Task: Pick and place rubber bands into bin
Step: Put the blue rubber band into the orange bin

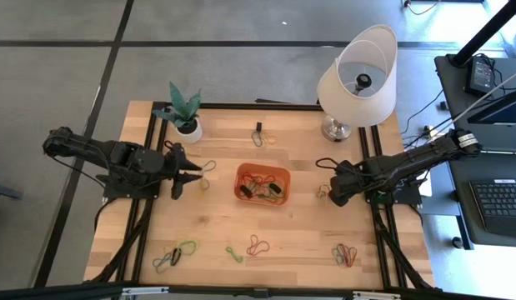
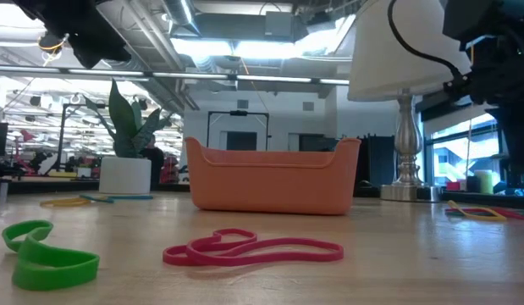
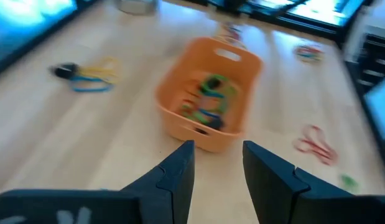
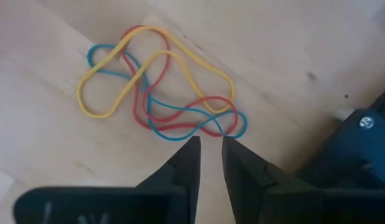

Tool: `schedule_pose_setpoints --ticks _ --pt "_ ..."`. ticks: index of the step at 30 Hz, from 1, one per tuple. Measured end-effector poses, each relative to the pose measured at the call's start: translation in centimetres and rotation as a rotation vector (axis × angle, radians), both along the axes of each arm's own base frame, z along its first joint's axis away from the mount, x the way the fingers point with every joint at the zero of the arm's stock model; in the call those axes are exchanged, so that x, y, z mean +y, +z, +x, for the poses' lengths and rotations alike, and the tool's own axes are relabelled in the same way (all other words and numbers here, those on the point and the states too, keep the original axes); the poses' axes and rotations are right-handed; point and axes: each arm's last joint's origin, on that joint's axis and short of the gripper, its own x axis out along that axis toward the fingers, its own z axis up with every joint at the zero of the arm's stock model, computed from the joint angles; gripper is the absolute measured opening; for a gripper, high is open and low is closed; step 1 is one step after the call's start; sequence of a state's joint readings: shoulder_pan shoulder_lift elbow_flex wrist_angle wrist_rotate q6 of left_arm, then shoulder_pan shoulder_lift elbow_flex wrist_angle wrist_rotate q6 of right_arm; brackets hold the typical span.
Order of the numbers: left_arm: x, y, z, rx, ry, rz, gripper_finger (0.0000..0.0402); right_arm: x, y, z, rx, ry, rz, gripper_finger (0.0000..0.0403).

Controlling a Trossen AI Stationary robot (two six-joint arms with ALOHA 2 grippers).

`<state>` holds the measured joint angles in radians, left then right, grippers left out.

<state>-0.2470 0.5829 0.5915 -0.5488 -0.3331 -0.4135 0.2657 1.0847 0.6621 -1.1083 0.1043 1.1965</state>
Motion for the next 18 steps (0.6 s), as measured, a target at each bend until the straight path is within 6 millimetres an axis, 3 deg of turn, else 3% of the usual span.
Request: schedule_pose_setpoints --ticks 8,18 --pt "0.8 -0.7 1.1 0.010 0.278 -0.002 0.0105 0.0 0.0 0.1 -0.008 0.003 -0.005 0.0071" --pt "3.7 -4.0 5.6 0.298 0.403 -0.098 0.0040 -0.1 0.0 0.2 -0.031 0.002 -0.034 0.0071"
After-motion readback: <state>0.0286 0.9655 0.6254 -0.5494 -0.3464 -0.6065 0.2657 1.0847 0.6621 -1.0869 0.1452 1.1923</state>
